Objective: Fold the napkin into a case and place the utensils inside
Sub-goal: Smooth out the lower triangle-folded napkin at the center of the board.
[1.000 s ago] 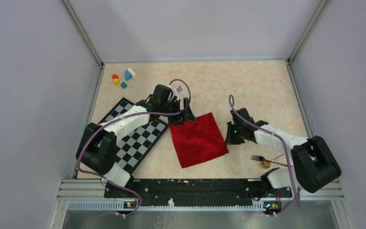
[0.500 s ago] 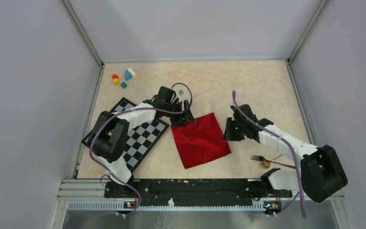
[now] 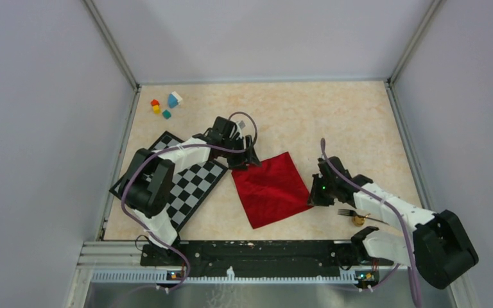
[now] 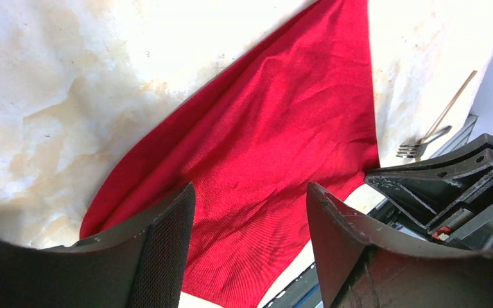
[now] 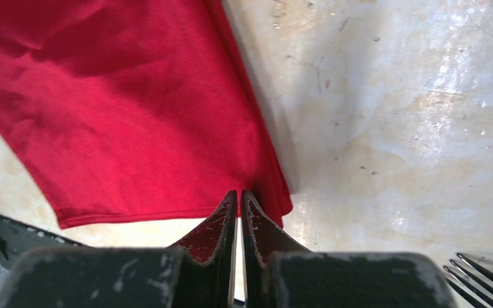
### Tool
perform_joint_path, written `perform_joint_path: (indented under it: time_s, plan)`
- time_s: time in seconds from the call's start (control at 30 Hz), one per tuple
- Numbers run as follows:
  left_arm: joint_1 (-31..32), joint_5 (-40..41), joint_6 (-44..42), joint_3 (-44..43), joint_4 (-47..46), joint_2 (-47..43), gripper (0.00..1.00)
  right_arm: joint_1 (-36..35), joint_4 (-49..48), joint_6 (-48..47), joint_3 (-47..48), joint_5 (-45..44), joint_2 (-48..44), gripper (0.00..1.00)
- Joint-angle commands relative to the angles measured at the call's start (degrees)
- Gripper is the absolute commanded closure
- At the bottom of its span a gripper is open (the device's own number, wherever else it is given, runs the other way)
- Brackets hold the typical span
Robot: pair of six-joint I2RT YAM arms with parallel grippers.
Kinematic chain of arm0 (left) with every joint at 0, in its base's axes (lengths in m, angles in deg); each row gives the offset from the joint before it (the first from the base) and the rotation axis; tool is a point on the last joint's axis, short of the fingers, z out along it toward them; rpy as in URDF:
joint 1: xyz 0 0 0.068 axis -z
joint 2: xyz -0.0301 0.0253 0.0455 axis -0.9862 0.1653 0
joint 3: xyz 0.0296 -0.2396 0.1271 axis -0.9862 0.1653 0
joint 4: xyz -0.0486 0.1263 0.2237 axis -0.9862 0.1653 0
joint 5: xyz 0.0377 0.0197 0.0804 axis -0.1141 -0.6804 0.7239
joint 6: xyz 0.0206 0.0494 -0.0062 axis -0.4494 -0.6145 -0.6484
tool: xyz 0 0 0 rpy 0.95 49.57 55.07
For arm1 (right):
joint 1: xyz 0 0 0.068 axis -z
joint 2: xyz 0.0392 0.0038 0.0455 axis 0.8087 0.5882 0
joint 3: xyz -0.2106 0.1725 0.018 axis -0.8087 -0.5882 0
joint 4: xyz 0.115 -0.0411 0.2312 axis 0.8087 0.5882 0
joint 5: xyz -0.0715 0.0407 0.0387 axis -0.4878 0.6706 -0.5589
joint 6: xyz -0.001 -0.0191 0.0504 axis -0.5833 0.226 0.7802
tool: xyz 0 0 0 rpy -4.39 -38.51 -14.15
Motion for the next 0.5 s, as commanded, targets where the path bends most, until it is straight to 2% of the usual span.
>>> perform_joint_path:
  time_s: [0.0,0.13,0.23,0.3,0.37,0.43,0.47]
  plan:
    - [-0.2,-0.5,-1.1,-0.9,-0.9,-3.6,0.31,-0.8,0.8,0.1,0.9,0.6,-4.9,0.94]
    - [-0.2,-0.8,-0.3,-0.6,-1.2,-3.3,0.31,-0.4,-0.3,1.4,-1.1,-0.4,-4.1,0.93]
    - [-0.2,0.9,-0.2,0.3,-1.1,-3.6,0.31,1.0,-0.3,2.9,-3.4,-6.1,-1.7,0.94]
    - [-0.2,2.7,-0.6,0.6,-0.6,-3.6,0.31,0.9,1.7,3.3,-2.4,-10.9,-1.5,0.97]
    - [-0.2,4.2,-1.5,0.6,0.4,-3.2,0.31,0.1,2.0,2.6,-0.3,-11.1,-2.9,0.97]
    - [-0.2,4.2,-1.9,0.6,0.8,-3.0,0.30,-1.1,-1.3,-0.6,2.8,-6.3,-3.3,0.91]
    - [-0.1,3.9,-1.8,0.9,0.7,-3.3,0.30,-1.1,-3.4,-1.8,4.3,-3.2,-2.8,0.84]
